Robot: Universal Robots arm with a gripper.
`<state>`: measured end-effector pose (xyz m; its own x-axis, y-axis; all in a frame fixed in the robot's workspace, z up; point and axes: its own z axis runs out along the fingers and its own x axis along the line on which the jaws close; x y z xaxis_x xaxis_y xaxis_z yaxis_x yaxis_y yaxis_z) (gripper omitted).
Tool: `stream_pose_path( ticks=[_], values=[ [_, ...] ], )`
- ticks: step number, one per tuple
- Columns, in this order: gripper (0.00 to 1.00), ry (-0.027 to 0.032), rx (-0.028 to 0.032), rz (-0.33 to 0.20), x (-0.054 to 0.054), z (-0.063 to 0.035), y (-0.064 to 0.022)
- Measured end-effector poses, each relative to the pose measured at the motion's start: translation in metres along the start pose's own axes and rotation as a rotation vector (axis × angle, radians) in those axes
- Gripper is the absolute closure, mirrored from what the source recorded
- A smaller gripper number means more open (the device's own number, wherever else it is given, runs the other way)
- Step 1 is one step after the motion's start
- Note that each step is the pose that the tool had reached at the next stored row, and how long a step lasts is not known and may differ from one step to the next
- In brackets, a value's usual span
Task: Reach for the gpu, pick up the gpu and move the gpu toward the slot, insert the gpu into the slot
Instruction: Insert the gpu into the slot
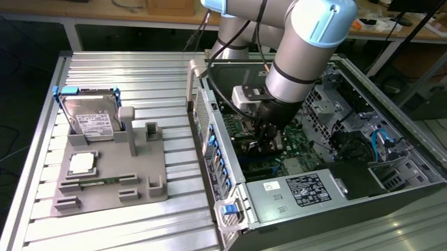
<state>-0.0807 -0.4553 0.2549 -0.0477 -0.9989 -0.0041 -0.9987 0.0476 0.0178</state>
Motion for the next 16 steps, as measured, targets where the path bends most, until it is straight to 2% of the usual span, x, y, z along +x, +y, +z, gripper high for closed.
stream_pose_path(
  ticks=[8, 16],
  values=[
    [0.73, -0.0003, -0.0007, 0.032, -0.0007, 0.002, 0.0],
    [0.73, -0.0002, -0.0008, 0.034, -0.0007, 0.0044, 0.0]
  ],
)
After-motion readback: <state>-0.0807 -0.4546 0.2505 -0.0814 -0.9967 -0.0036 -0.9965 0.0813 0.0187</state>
